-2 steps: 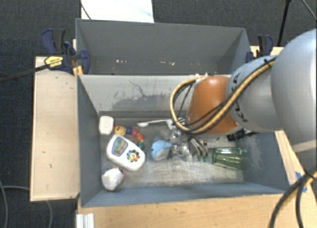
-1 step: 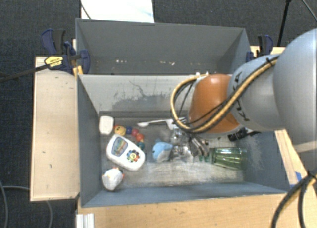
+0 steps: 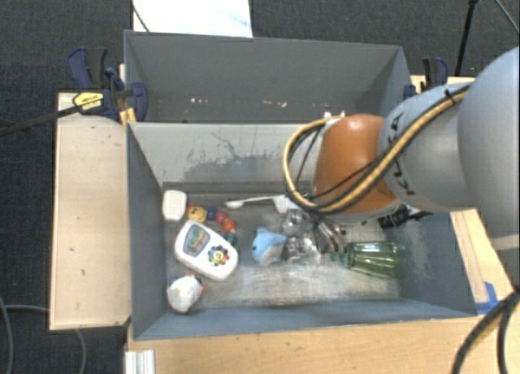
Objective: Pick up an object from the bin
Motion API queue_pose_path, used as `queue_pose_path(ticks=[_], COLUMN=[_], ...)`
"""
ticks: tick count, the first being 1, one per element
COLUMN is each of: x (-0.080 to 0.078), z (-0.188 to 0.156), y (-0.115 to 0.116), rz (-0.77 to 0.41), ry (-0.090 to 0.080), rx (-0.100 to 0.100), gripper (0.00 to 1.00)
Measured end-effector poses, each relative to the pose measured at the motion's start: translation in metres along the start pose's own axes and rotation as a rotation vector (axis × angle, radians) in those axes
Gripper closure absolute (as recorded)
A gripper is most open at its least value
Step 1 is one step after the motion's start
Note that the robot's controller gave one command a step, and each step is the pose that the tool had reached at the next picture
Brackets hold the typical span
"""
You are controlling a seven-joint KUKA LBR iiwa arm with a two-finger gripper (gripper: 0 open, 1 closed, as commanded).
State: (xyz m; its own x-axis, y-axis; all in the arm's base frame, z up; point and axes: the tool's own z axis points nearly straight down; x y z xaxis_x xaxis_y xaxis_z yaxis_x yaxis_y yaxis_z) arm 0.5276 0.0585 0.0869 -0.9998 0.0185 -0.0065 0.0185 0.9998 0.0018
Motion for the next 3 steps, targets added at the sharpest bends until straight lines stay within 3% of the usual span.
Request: queue_pose_path(ticks=[3], x=[0.002], z=[-0.051], y=[0.000], rz=[-0.001], ry=[0.011], rx=[0.002], gripper=[1.00])
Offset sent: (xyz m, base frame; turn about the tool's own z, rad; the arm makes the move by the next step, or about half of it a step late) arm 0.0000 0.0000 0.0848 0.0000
